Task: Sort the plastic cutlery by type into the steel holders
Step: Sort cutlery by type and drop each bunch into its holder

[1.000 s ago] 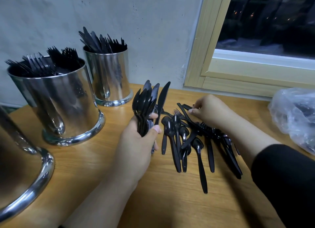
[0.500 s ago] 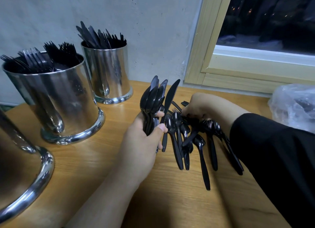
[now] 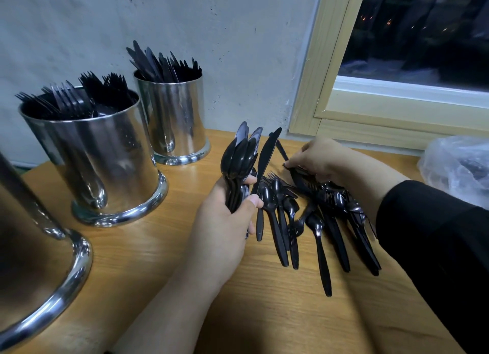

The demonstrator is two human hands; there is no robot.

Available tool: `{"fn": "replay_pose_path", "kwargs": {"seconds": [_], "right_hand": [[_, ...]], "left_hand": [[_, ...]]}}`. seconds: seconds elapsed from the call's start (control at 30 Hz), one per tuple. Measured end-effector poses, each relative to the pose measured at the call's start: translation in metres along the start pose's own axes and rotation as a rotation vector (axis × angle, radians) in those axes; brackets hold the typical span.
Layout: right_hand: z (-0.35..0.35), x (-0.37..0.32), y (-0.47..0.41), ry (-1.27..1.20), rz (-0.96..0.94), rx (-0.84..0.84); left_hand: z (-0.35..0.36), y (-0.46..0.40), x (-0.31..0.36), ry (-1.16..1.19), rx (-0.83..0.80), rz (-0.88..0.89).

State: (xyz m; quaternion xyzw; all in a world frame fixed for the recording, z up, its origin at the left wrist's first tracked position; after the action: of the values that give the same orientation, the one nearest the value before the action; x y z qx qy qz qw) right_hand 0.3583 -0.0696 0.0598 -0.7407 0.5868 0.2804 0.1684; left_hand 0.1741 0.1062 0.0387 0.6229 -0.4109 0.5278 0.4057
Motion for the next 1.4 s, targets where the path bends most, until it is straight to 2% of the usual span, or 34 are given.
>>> {"fn": "replay_pose_path", "kwargs": {"seconds": [0.2, 0.3, 0.4, 0.6, 0.77, 0.9, 1.03, 1.2, 1.4], "right_hand": [[-0.031, -0.015, 0.017, -0.317, -0.163, 0.260], [-0.038, -0.019, 0.043, -0.512, -0.233, 0.294], [-0.037, -0.012, 0.074, -0.553, -0.253, 0.285], [-0.038, -0.014, 0.131, -0.402, -0.401, 0.469], [-0.001, -0.020, 0.150, -0.561, -0.436, 0.402], [0.013, -0.023, 0.151, -0.562, -0.449, 0.365], [0.021, -0.017, 0.151, -0.701, -0.378, 0.402], [0.030, -0.014, 0.145, -0.958, -0.349, 0.366], [0.031, -0.003, 0.140, -1.031, -0.271, 0.357]], "left_hand": [[-0.002, 0.003, 0.005, 0.036, 0.014, -0.008], [-0.002, 0.005, 0.006, 0.044, 0.017, -0.024], [-0.001, 0.006, 0.007, 0.057, 0.010, -0.038], [0.001, 0.010, 0.005, 0.073, 0.011, -0.081], [0.007, 0.012, 0.006, 0.028, 0.007, -0.110], [0.008, 0.012, 0.003, -0.028, 0.033, -0.120], [0.014, 0.014, 0.003, -0.056, 0.011, -0.121], [0.023, 0.017, 0.004, -0.110, -0.056, -0.069], [0.031, 0.020, 0.010, -0.157, -0.090, -0.032]]}}
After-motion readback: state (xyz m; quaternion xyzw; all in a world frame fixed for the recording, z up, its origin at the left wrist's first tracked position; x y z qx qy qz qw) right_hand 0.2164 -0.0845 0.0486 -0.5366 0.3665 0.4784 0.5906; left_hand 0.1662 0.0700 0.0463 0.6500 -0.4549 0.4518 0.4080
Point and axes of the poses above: each hand's wrist, its own y-axis away from the middle knuckle, its own z-axis out of the palm, x = y × z, the point moved 9 cm from there along -y, towards the middle knuckle, and after that the axes turned 11 degrees about -z, right-handed, at the moved point
